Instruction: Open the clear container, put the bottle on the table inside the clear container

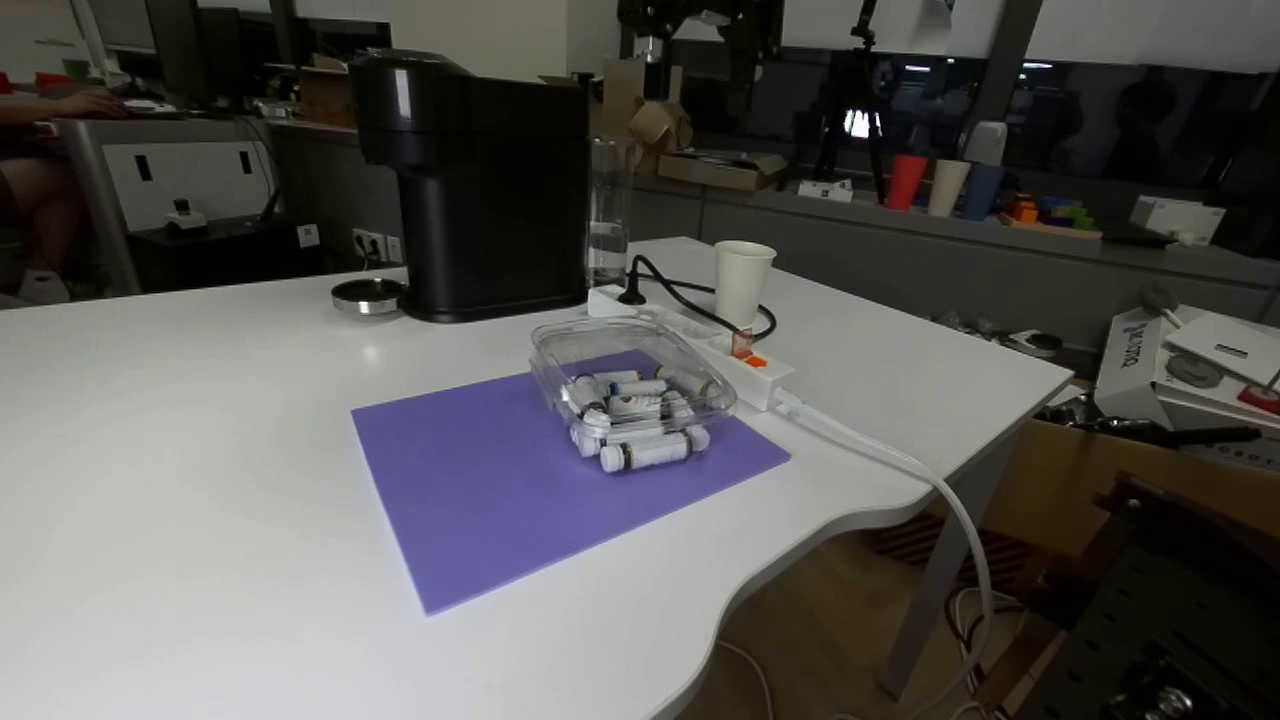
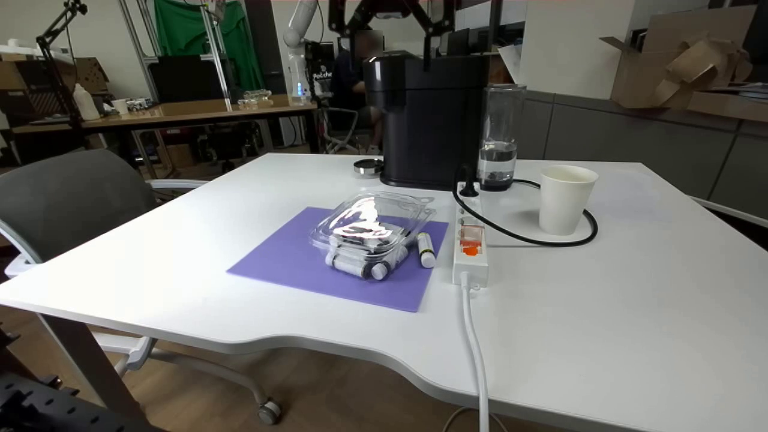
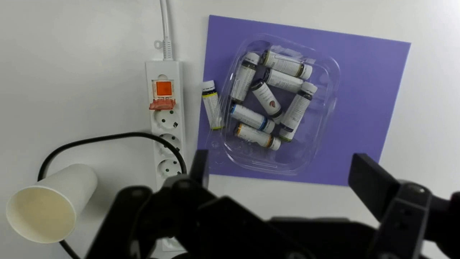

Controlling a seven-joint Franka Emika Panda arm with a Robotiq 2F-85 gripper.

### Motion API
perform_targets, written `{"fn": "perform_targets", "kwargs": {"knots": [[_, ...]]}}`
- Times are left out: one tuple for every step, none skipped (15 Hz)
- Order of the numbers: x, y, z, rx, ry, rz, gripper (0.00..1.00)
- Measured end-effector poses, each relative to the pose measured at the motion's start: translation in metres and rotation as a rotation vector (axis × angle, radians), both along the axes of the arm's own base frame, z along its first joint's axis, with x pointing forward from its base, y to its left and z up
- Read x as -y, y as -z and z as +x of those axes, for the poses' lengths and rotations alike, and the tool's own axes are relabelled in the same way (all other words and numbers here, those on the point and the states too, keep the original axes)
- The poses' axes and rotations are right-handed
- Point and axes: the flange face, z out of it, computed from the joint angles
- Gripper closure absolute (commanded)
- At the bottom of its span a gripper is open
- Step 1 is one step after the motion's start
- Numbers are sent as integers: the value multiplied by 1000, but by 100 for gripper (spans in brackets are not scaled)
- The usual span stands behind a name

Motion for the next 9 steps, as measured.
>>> {"fn": "perform_targets", "kwargs": {"knots": [[10, 10, 5, -5, 23, 4, 0], [19, 21, 11, -13, 40, 3, 0], [27, 31, 17, -22, 52, 1, 0], [34, 41, 24, -30, 61, -4, 0], [38, 52, 31, -39, 65, -7, 0], [41, 61, 38, -50, 66, -10, 0], [43, 71, 46, -60, 64, -12, 0], [43, 80, 53, -68, 60, -14, 0], [42, 89, 61, -76, 54, -14, 0]]}}
